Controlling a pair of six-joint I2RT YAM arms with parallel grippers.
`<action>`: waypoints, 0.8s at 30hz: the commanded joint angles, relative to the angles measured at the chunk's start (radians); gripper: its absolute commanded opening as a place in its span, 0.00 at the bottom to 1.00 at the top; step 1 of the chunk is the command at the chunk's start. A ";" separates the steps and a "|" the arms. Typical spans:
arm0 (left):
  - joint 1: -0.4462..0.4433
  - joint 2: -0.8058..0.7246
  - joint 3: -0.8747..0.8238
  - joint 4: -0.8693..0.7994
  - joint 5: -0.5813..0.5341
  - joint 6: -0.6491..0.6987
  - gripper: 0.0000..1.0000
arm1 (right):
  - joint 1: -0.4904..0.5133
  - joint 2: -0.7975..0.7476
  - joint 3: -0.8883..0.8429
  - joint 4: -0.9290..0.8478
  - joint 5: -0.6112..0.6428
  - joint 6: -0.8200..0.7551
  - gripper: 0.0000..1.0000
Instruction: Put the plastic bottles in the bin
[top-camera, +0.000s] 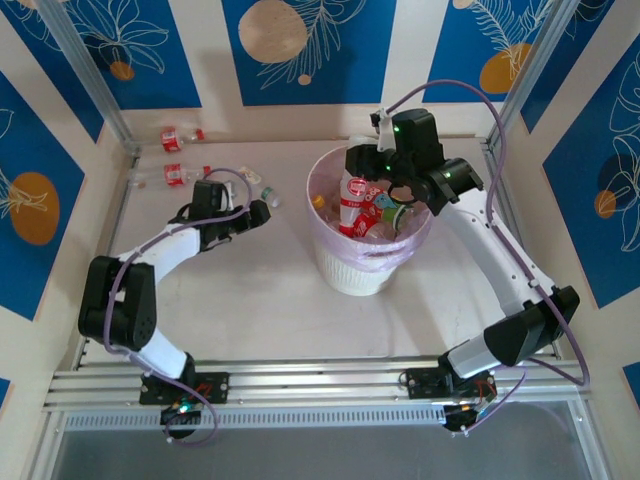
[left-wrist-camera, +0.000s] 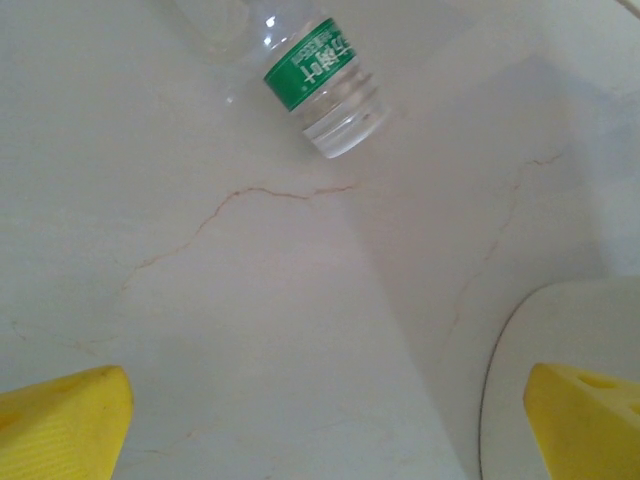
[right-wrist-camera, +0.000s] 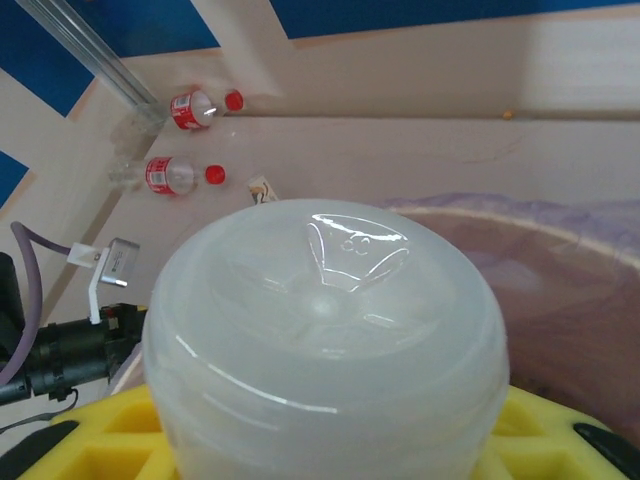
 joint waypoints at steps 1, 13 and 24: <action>-0.005 0.026 0.031 -0.007 -0.009 -0.028 1.00 | -0.011 0.003 -0.032 0.044 -0.054 0.055 0.45; -0.006 0.051 0.045 -0.009 -0.002 -0.027 1.00 | -0.043 0.054 -0.125 0.059 -0.083 0.156 0.54; -0.025 0.057 0.101 -0.110 -0.083 0.035 1.00 | -0.044 0.019 -0.036 -0.001 -0.036 0.059 0.80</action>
